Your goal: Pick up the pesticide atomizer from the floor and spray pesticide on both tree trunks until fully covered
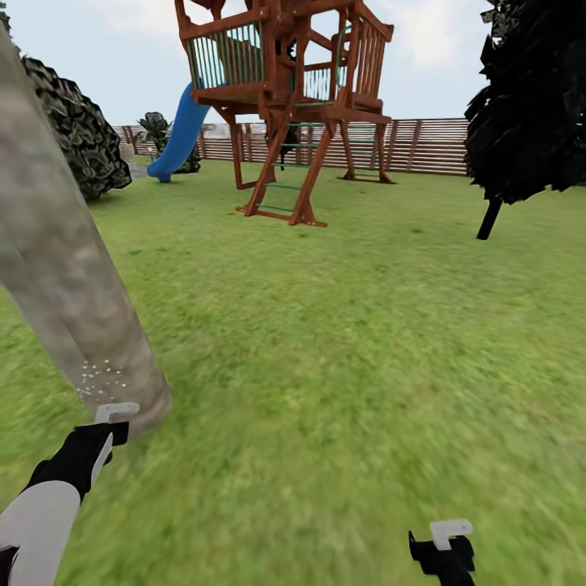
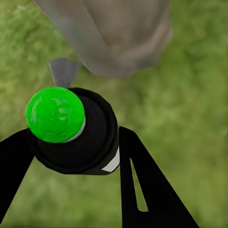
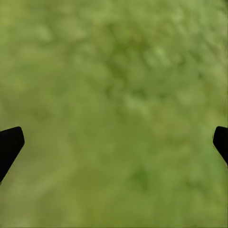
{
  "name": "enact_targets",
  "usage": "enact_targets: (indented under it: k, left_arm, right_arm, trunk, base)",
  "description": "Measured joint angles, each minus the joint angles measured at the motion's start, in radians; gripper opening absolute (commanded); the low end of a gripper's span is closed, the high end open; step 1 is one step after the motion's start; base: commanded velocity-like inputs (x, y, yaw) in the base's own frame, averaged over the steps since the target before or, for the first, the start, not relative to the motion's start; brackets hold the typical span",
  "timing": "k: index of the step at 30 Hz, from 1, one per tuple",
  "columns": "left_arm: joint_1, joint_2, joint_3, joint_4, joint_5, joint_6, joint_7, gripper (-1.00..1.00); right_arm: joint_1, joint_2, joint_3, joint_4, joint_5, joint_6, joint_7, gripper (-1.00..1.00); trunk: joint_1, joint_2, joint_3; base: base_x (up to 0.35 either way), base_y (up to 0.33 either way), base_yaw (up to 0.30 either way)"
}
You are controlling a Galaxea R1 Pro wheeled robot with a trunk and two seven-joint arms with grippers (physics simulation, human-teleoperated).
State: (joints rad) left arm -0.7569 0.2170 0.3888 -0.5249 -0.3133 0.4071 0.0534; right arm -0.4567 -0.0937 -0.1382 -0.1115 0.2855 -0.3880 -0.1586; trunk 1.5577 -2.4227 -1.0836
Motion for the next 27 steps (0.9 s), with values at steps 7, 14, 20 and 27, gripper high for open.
enact_targets:
  k: [7,14,20,27]
  left_arm:
    - [0.000,0.000,0.000,0.000,0.000,-0.001,0.000,-1.00]
    - [-0.019,-0.064,-0.016,-0.017,0.024,0.001,-0.004,-1.00]
    - [-0.139,-0.028,-0.069,-0.039,0.004,0.055,-0.020,-1.00]
    - [-0.151,0.154,-0.077,-0.039,0.008,0.065,-0.183,-1.00]
  right_arm:
    - [0.000,0.000,0.000,0.000,0.000,0.000,0.000,1.00]
    - [0.000,-0.002,-0.001,0.000,0.000,0.000,0.000,1.00]
    - [0.000,-0.002,0.000,0.000,0.000,0.000,0.000,1.00]
    - [0.000,-0.002,0.000,0.000,0.000,0.002,0.001,1.00]
  trunk:
    - [0.001,0.000,0.000]
    - [0.000,0.000,0.000]
    - [0.000,0.000,0.000]
    - [0.000,0.000,0.000]
  base:
    - [0.017,-0.250,0.278]
    - [-0.090,-0.069,0.225]
    - [0.000,0.000,0.007]
    - [0.000,0.000,0.000]
